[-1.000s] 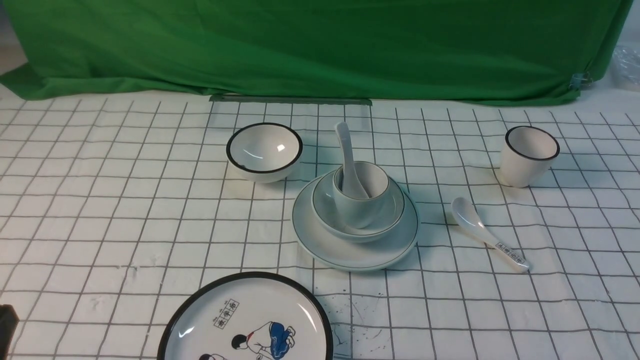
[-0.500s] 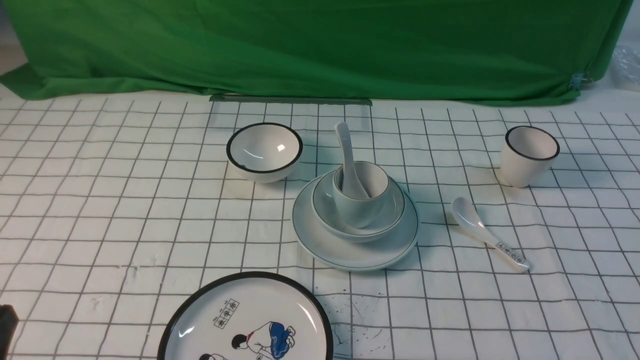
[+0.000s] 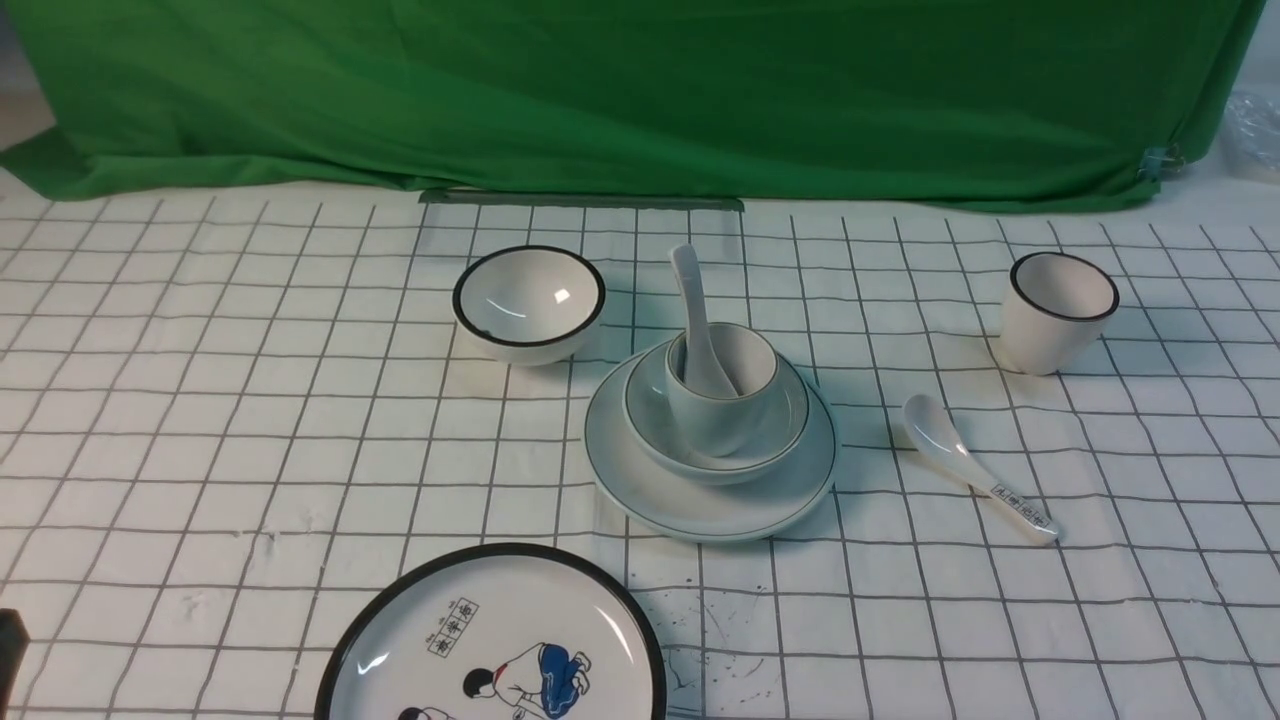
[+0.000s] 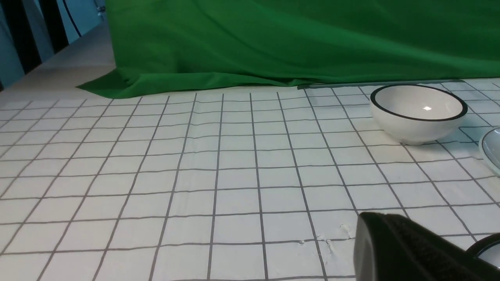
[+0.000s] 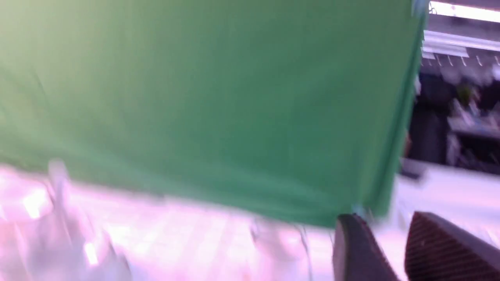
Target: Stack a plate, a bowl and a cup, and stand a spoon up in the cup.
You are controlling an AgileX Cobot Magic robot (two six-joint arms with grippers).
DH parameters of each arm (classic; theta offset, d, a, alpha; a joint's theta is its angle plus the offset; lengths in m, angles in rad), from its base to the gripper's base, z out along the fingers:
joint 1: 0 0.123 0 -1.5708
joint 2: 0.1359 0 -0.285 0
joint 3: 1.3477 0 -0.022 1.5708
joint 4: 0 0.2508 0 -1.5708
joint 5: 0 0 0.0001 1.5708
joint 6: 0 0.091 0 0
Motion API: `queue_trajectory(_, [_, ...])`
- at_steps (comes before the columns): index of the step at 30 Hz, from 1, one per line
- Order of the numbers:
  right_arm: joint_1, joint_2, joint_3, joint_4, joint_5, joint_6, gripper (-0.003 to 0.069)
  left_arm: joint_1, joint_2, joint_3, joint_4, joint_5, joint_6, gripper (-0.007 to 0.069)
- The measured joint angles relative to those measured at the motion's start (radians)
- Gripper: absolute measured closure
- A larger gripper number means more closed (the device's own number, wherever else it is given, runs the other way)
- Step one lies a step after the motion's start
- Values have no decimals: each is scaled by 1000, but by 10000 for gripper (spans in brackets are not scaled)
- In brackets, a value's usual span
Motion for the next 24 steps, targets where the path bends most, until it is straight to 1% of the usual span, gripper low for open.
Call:
queue_trajectory(1, [-23,-9,45,0,12,-1,422,0,0,0,0,0,0,622])
queue_trajectory(3, [-39,-11,68,-1,17,2,422,0,0,0,0,0,0,622])
queue_trajectory(4, [-67,-14,109,-7,74,25,422,0,-1,0,0,-1,-2,622])
queue_trajectory(8, [-83,-15,123,-44,232,67,422,0,-1,0,8,-1,-3,622])
queue_trajectory(11, [-84,-15,123,-50,246,89,422,0,-1,0,14,-1,-3,622])
queue_trajectory(12, [-81,-15,123,-52,248,122,422,0,-1,0,17,-1,-3,622])
queue_trajectory(14, [-60,-15,123,-54,249,147,422,0,-1,0,21,-1,-3,622])
queue_trajectory(18, [-36,-15,123,-56,251,156,422,0,-1,0,22,-1,-3,622])
queue_trajectory(24, [-33,-15,123,-56,251,163,422,0,-1,0,25,-1,-3,622])
